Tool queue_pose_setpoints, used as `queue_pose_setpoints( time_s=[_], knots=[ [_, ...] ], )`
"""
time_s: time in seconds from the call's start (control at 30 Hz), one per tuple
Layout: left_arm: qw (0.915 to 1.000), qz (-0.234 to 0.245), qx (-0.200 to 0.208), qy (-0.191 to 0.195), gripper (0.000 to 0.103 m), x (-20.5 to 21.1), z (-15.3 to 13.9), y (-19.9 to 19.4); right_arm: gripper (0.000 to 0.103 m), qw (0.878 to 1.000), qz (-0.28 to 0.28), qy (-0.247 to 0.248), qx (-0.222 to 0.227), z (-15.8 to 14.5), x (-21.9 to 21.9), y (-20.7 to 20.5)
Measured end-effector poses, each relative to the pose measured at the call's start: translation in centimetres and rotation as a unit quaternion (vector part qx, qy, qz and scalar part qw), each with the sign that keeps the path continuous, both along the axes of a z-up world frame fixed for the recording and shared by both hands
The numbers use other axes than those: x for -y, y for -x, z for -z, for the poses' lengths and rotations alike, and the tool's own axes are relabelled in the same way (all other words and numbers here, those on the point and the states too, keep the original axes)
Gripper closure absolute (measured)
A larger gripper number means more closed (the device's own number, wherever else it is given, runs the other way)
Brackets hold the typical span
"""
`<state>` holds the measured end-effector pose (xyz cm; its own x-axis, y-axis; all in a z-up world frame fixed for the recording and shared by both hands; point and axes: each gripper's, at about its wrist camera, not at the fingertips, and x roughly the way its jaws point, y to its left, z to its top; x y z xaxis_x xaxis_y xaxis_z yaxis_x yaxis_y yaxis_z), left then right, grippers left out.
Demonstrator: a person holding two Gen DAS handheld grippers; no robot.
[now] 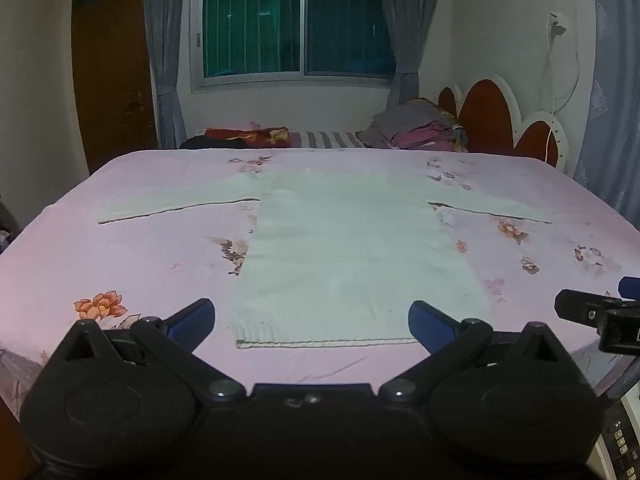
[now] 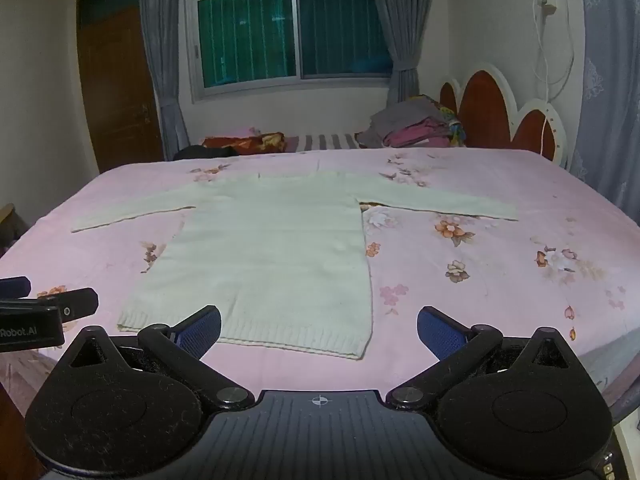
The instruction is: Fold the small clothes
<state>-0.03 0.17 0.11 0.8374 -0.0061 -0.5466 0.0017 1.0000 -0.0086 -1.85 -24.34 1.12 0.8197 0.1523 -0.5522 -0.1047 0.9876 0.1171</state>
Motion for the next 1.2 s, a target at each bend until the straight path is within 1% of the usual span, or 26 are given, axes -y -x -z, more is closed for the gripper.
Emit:
queue_pose_setpoints(
  time_s=[0.07,0.13,0.27,0.4,0.5,0.53,1.2],
  knots=[
    [1.0,-0.003,-0.002,0.0,0.0,-0.22,0.11,-0.12,0.0,1.0,-0.001,0.001,0.0,0.06,0.07,-0.03],
    [0.9999,-0.008,0.004,-0.013,0.0,0.35,0.17,0.19,0.0,1.0,-0.001,-0.001,-0.001,0.12,0.11,-0.05],
    [0.9999,-0.01,0.002,-0.012,0.0,0.32,-0.11,0.45,0.0,1.0,-0.003,-0.002,-0.001,0.06,0.42,-0.16],
    [0.9999,-0.011,0.0,-0.012,0.0,0.13,-0.21,0.23,0.0,1.0,-0.005,0.003,0.001,-0.46,-0.51,-0.32],
    [0.9999,-0.012,-0.001,-0.012,0.0,0.02,-0.28,0.17,0.0,1.0,-0.005,0.001,0.002,-0.46,-0.49,-0.33],
    [0.9999,-0.012,-0.001,-0.012,0.0,0.02,-0.28,0.18,0.0,1.0,-0.007,0.0,0.002,0.04,-0.21,-0.57],
    [0.9998,-0.013,0.0,-0.016,0.0,0.19,-0.22,0.02,0.0,1.0,-0.011,-0.003,0.004,-0.04,-0.05,-0.51]
  ],
)
